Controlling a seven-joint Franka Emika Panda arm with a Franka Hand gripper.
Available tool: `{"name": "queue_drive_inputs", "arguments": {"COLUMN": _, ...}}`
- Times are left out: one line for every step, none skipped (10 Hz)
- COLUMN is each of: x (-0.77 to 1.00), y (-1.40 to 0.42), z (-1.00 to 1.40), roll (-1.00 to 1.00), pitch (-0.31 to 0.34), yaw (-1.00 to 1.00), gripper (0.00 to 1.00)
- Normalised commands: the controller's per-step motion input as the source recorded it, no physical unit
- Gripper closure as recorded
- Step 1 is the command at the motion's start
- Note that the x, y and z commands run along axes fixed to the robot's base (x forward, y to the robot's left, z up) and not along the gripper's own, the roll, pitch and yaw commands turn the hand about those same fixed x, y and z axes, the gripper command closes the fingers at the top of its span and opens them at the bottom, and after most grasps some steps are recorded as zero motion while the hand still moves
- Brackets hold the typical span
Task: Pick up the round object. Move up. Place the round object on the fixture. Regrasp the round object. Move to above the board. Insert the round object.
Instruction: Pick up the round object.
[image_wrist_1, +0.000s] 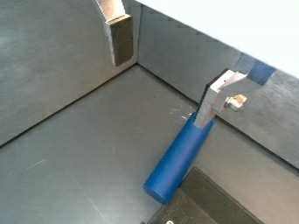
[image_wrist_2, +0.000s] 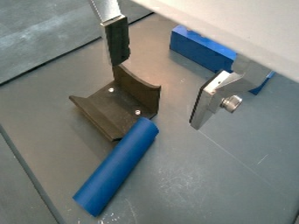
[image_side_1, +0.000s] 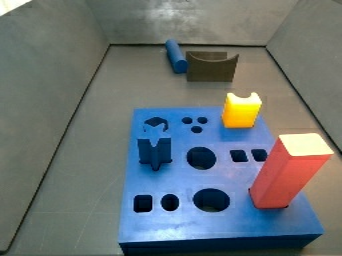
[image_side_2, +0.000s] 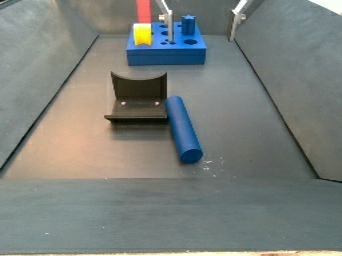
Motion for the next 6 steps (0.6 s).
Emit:
{"name": "queue_drive_inputs", "arguments": {"x": 0.05, "y": 0.16, "z": -0.39, "roll": 0.0, "pitch": 0.0, "yaw": 0.07, "gripper": 0.0}}
{"name": "queue_drive_inputs", "arguments": {"x": 0.13, "y": 0.46, "z": -0.79, "roll": -0.17, "pitch": 0.004, "yaw": 0.28, "gripper": 0.0}}
{"name": "queue_drive_inputs", "arguments": {"x": 0.2, "y": 0.43, "z": -0.73, "roll": -0.2, "pitch": 0.007, "yaw": 0.35, "gripper": 0.0}}
{"name": "queue_drive_inputs", "arguments": {"x": 0.23, "y": 0.43, "z": -0.71, "roll": -0.21, "pitch": 0.019, "yaw": 0.34, "gripper": 0.0}}
{"name": "queue_drive_inputs", "arguments": {"x": 0.26, "y": 0.34, "z": -0.75, "roll": -0.19, "pitch": 0.059, "yaw": 0.22, "gripper": 0.0}}
{"name": "queue_drive_inputs", "arguments": {"x": 0.23, "y": 0.28, "z": -0.69, "roll": -0.24, "pitch": 0.033, "yaw": 0.09, "gripper": 0.0}}
